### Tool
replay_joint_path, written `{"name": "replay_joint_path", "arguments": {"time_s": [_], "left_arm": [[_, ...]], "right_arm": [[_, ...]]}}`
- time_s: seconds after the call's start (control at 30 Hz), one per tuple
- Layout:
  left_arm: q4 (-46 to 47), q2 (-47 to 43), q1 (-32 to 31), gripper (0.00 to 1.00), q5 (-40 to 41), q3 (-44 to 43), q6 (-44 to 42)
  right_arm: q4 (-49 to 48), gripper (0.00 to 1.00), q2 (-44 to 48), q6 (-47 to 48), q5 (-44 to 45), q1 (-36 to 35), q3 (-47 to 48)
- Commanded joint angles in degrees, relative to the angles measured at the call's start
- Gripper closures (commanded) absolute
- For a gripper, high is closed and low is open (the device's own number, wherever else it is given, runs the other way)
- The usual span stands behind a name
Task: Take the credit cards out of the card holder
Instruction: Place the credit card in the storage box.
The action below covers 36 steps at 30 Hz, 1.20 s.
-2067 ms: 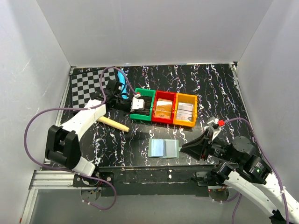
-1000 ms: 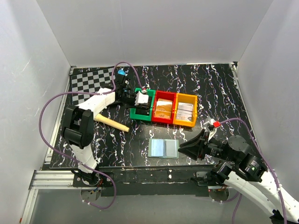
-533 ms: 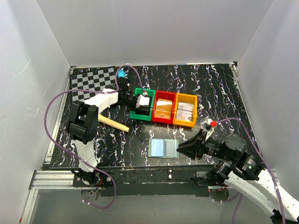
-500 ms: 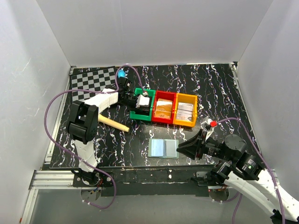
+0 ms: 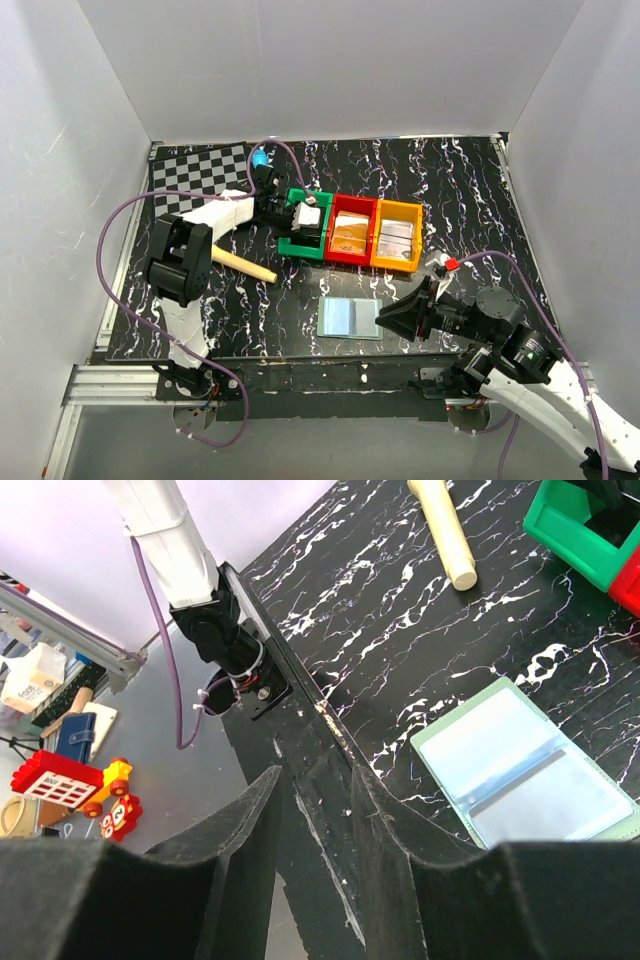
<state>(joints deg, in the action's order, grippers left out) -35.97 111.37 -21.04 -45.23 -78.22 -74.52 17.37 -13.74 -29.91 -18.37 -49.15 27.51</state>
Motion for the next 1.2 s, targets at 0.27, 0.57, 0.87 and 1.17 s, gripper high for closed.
{"name": "replay_joint_path", "arguments": {"time_s": [0.27,0.57,0.87,1.17], "left_arm": [[2.8,1.9,0.4,1.00,7.9,-1.4,3.1],[3.0,-1.2,0.4,1.00,7.1,-1.3,2.3],[1.5,-5.9,0.4,1.00,3.8,2.7,0.8],[-2.0,-4.0,0.4,1.00,1.6,1.4,-0.3]], "right_arm": [[-4.0,0.59,-1.3,1.3,-0.9,-0.1,0.1],[-4.1,0.59,-1.1,1.3,-0.9,-0.1,-0.3],[-5.3,0.59,-1.3,0.1,-1.3,-0.1,-0.7],[-5.0,0.59,-0.9,0.3,-1.3,-0.1,-0.9]]}}
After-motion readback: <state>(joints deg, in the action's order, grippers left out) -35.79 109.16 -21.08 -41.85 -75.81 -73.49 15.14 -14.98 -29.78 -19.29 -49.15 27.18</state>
